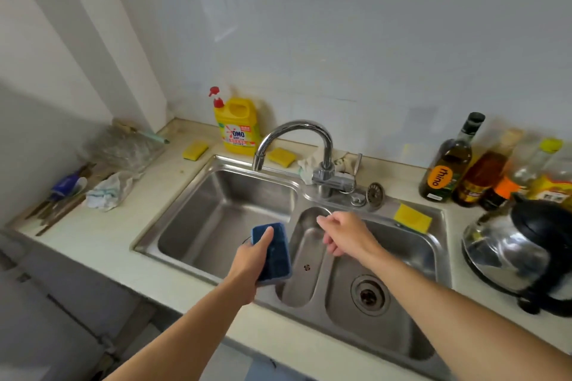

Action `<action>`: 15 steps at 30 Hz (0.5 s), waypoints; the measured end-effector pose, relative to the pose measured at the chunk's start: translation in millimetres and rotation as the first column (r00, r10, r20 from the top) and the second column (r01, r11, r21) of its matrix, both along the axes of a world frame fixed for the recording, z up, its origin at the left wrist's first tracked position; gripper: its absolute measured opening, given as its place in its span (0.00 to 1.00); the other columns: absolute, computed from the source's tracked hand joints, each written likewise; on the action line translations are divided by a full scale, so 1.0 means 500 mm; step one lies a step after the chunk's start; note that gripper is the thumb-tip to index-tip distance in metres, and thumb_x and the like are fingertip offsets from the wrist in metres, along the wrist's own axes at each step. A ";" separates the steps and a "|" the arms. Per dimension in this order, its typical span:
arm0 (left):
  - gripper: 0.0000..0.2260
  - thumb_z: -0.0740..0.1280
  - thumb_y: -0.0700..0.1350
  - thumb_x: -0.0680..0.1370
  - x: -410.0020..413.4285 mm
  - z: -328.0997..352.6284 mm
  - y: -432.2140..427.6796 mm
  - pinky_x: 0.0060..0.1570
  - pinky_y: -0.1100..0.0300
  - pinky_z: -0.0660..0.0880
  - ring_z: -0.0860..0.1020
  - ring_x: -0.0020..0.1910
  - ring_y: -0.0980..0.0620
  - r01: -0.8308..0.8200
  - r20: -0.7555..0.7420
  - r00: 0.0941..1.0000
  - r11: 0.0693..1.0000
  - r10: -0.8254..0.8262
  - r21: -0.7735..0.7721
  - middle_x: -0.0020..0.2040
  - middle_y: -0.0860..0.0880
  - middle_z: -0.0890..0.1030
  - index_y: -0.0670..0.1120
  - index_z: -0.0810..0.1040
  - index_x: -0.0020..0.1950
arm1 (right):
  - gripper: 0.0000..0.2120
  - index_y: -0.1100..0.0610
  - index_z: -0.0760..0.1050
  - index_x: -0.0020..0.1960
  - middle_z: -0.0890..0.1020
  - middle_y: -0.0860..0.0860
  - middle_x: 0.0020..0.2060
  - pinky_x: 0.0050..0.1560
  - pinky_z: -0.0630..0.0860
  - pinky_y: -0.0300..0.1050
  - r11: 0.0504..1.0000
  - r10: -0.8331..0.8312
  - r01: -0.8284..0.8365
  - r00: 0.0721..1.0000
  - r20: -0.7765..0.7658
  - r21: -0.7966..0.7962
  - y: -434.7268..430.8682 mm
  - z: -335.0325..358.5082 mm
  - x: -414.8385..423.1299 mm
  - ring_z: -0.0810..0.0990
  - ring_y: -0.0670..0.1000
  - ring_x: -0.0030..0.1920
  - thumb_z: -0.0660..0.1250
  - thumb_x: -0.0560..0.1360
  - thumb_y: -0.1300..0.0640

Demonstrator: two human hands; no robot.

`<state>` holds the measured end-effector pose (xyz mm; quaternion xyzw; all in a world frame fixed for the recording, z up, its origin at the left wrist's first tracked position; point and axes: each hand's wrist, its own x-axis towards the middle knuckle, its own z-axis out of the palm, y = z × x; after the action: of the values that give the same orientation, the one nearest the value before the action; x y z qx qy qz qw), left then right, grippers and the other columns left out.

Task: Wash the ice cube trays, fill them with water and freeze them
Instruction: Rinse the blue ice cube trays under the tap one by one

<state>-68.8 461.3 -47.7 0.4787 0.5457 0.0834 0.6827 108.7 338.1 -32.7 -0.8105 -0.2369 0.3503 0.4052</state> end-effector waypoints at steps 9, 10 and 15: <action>0.26 0.73 0.63 0.74 0.093 -0.099 0.209 0.36 0.52 0.82 0.86 0.42 0.42 0.045 -0.099 0.994 0.999 -0.042 0.030 0.47 0.41 0.86 0.41 0.80 0.55 | 0.21 0.64 0.78 0.40 0.83 0.59 0.34 0.35 0.83 0.50 0.901 -0.410 0.421 0.906 0.111 -0.107 0.142 -0.114 0.288 0.82 0.57 0.30 0.62 0.80 0.47; 0.26 0.73 0.63 0.73 0.101 -0.105 0.226 0.35 0.53 0.81 0.86 0.41 0.42 0.046 -0.087 0.995 0.999 -0.044 0.021 0.47 0.40 0.86 0.40 0.80 0.55 | 0.23 0.65 0.79 0.40 0.84 0.60 0.35 0.39 0.85 0.54 0.892 -0.416 0.433 0.899 0.138 -0.134 0.152 -0.122 0.305 0.84 0.59 0.33 0.62 0.80 0.46; 0.24 0.71 0.63 0.76 0.140 -0.114 0.286 0.35 0.51 0.82 0.86 0.43 0.41 0.048 -0.072 0.996 0.999 -0.049 -0.016 0.49 0.40 0.85 0.43 0.77 0.58 | 0.24 0.66 0.80 0.52 0.86 0.61 0.46 0.30 0.83 0.45 0.862 -0.413 0.438 0.899 0.150 -0.256 0.199 -0.138 0.333 0.86 0.59 0.37 0.61 0.82 0.44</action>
<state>1.2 604.5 -104.8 0.4897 0.5588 0.0456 0.6677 275.1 437.8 -101.6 -0.9071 -0.0174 0.2458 0.3412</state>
